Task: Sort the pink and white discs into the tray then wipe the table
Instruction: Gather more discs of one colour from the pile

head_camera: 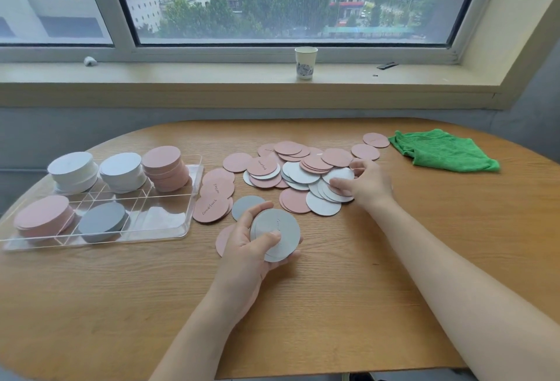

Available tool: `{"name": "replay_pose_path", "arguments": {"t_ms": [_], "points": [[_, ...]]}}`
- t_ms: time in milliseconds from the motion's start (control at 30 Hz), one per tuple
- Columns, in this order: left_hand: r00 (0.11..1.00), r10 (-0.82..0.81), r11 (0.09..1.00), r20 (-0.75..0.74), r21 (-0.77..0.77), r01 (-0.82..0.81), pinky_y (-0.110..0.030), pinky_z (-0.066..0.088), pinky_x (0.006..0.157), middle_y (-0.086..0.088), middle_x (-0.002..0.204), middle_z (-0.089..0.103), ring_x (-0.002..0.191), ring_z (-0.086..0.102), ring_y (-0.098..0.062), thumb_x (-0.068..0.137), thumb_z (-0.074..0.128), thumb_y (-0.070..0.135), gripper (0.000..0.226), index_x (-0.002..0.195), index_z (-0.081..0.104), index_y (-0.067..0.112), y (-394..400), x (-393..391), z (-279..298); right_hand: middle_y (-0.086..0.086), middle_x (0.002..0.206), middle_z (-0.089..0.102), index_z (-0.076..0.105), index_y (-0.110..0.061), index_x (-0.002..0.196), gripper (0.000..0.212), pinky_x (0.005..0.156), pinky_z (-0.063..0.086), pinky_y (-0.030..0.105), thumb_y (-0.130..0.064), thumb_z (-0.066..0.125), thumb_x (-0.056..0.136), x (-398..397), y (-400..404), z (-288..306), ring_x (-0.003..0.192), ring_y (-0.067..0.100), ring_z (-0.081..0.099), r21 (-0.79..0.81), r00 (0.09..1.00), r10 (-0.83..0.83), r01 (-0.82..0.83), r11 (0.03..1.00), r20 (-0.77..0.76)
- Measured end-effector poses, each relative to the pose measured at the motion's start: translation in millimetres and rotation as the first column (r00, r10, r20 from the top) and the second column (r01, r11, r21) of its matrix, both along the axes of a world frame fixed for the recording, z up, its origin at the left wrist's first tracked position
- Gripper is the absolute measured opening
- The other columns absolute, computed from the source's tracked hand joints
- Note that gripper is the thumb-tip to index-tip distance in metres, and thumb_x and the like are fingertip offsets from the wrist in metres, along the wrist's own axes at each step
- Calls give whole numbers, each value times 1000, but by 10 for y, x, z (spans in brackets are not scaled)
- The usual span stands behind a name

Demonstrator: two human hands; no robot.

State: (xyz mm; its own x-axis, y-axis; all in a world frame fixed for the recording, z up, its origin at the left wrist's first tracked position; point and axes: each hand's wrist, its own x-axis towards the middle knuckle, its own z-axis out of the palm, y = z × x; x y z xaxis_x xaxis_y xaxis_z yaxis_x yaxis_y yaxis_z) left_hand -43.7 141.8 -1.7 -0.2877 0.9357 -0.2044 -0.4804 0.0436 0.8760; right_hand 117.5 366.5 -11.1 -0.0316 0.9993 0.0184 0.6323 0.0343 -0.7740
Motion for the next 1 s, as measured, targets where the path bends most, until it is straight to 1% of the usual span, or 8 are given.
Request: {"name": "replay_pose_path", "arguments": {"t_ms": [133, 267, 367, 533, 700, 833, 900, 1000], "points": [[1000, 11, 1000, -2, -7, -11, -43, 62, 73, -23, 130, 60, 105, 72, -46, 99, 53, -8, 45, 131, 61, 22, 19, -17, -29, -2, 99, 70, 64, -16, 112, 46, 80, 48, 30, -18, 88, 73, 23, -52, 45, 94, 17, 65, 24, 983, -54, 59, 998, -177], [1000, 24, 1000, -4, -11, -24, -43, 62, 75, -23, 132, 59, 106, 71, -47, 99, 53, -8, 45, 130, 61, 23, 25, -34, -53, -7, 90, 70, 66, -21, 103, 33, 75, 54, 32, -18, 86, 77, 151, -232, 64, 87, 14, 67, 27, 950, -64, 75, 997, -307], [999, 52, 998, -14, -20, -53, -46, 62, 79, -22, 132, 59, 105, 72, -47, 100, 52, -7, 45, 131, 60, 25, 27, -36, -57, -2, 94, 74, 70, -22, 97, 27, 71, 51, 29, -15, 87, 77, 253, -451, 95, 80, 10, 66, -43, 899, 5, -27, 999, -438], [996, 83, 996, -35, -14, -83, -50, 61, 88, -18, 126, 64, 96, 75, -38, 102, 53, -2, 43, 134, 55, 25, 9, -19, -41, 7, 90, 72, 73, -10, 96, 29, 62, 46, 23, -10, 84, 68, 233, -912, 160, 67, 13, 53, -229, 688, 69, -333, 915, -722], [998, 59, 998, 16, -11, -59, -46, 62, 82, -11, 126, 72, 112, 71, -32, 100, 61, 23, 33, 133, 58, 22, -23, 4, -16, 3, 78, 70, 71, -3, 95, 22, 61, 47, 21, -2, 83, 76, -22, -1236, 132, 60, 9, 56, -126, 710, 267, -449, 885, -651], [1000, 20, 1000, 10, 16, -20, -45, 64, 80, -6, 109, 77, 111, 71, -40, 100, 58, 1, 37, 133, 57, 18, -45, 7, -23, 0, 78, 74, 72, -13, 85, 22, 66, 50, 27, -17, 90, 73, -155, -1280, 56, 69, 11, 64, -24, 787, 376, -443, 896, -488], [1000, 16, 1000, 10, 4, -16, -45, 65, 78, -14, 119, 71, 108, 71, -45, 100, 56, -5, 40, 133, 57, 18, -46, 3, -33, 1, 80, 75, 73, -15, 83, 21, 72, 53, 30, -22, 90, 74, -130, -1220, 57, 74, 12, 66, 17, 810, 400, -435, 900, -430], [1000, 14, 1000, -9, -22, -14, -44, 65, 77, -16, 124, 62, 107, 71, -47, 101, 55, -5, 39, 130, 59, 20, -45, 4, -24, -5, 79, 74, 74, -19, 86, 17, 72, 49, 15, -29, 86, 78, 5, -1000, 109, 74, 3, 66, 136, 900, 352, -327, 935, -259]]}}
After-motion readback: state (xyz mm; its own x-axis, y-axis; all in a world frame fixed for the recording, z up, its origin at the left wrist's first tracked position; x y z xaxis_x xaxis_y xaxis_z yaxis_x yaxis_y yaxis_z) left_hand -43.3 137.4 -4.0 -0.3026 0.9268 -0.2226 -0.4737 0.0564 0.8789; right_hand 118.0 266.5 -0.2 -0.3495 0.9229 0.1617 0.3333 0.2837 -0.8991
